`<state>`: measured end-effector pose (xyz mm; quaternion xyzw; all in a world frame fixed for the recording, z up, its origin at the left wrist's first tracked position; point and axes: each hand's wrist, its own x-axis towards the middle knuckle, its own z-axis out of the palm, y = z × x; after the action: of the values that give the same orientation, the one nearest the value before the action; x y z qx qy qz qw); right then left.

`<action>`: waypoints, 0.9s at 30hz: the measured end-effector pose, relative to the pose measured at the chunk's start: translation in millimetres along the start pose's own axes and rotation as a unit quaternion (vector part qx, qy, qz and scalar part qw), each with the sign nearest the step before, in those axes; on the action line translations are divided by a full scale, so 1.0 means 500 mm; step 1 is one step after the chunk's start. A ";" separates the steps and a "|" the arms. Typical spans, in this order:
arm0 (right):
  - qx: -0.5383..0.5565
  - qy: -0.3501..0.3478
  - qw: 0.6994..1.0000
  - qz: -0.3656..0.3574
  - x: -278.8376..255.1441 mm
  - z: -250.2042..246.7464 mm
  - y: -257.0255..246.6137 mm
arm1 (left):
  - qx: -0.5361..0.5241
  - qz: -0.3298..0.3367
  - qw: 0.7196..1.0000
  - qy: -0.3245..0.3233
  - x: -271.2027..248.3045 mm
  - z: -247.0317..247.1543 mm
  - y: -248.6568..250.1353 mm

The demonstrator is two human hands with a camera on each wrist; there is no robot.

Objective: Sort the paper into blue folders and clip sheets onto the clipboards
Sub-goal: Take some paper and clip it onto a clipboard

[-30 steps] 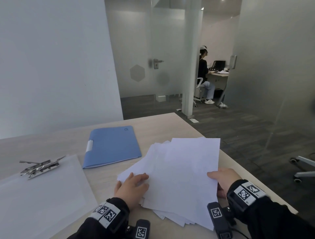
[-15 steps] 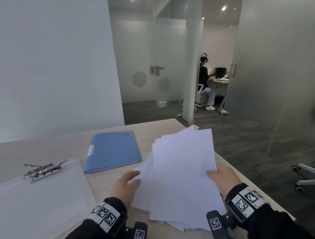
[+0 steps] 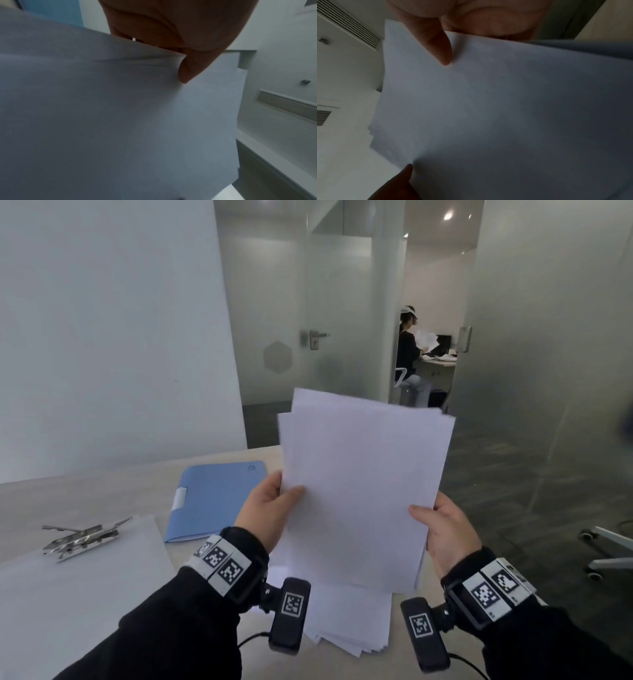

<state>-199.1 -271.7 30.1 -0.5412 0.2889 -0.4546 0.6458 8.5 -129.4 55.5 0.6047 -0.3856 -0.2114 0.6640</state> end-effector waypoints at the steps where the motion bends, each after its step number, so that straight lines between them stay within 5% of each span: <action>1: 0.001 -0.005 1.000 0.004 -0.002 -0.003 0.008 | 0.000 -0.008 1.000 -0.007 -0.008 0.004 -0.014; 14: -0.018 -0.013 0.996 0.087 -0.024 0.010 0.046 | -0.025 -0.091 0.994 0.052 -0.045 0.022 -0.089; 21: -0.211 -0.168 0.962 0.028 -0.077 0.130 0.049 | -0.103 -0.132 0.977 0.132 -0.089 -0.139 -0.043; 27: -0.194 -0.229 0.953 0.040 -0.099 0.287 0.085 | 0.062 -0.224 0.964 0.128 -0.186 -0.368 -0.009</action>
<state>-83.9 -164.6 18.8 -0.7340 0.2372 -0.2271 0.5945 93.6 56.9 32.3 0.7378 -0.1646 -0.2514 0.6044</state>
